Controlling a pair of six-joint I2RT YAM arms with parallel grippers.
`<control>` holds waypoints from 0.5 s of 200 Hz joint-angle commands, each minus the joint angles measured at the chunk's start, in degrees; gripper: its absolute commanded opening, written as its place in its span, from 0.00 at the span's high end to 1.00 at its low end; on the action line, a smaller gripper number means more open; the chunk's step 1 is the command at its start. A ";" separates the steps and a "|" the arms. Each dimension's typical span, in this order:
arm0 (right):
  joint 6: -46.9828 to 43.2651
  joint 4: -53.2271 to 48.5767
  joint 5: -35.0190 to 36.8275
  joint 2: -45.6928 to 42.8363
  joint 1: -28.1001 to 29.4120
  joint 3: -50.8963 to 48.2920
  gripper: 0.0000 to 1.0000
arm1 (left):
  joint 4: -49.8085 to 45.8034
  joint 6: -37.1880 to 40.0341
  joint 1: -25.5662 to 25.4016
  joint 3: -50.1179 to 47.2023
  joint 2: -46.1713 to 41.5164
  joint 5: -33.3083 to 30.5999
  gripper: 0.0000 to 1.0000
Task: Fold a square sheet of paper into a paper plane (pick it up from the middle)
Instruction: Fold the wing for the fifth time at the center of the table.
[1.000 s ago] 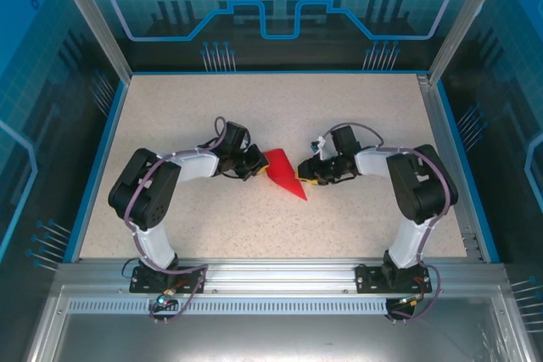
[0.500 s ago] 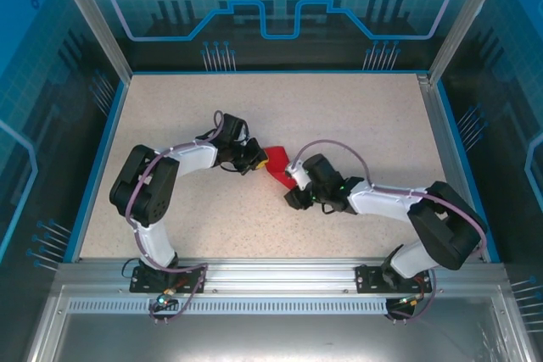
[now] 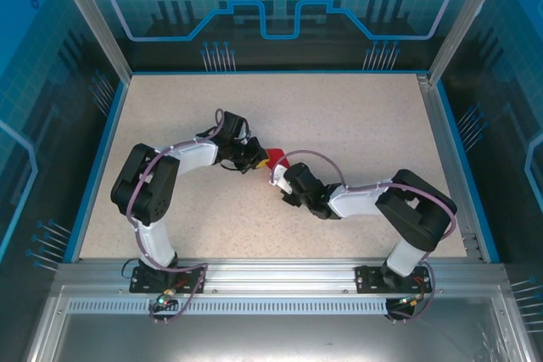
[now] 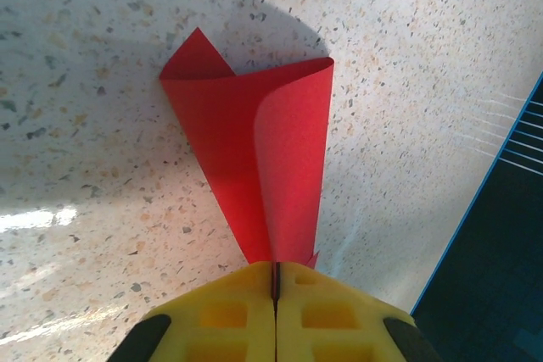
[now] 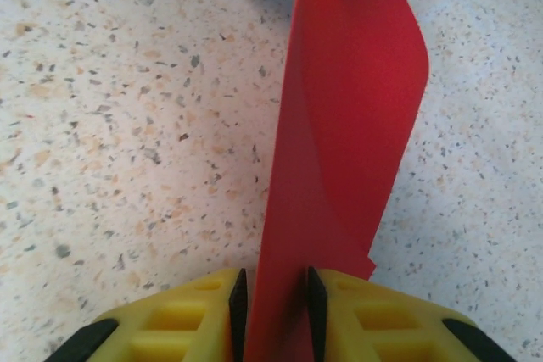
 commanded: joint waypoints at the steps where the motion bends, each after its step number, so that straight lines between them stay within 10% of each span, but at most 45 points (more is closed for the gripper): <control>1: -1.54 3.25 2.96 1.05 0.97 1.49 0.76 | -2.04 1.83 0.87 1.02 -0.19 2.13 0.95; 66: 1.41 1.90 0.62 2.02 1.21 1.74 0.93 | -3.19 2.50 1.09 1.05 -0.23 1.36 0.92; 100: 4.60 3.09 -1.65 2.86 1.10 1.24 1.00 | -3.43 2.20 1.27 -0.15 -2.00 0.23 0.73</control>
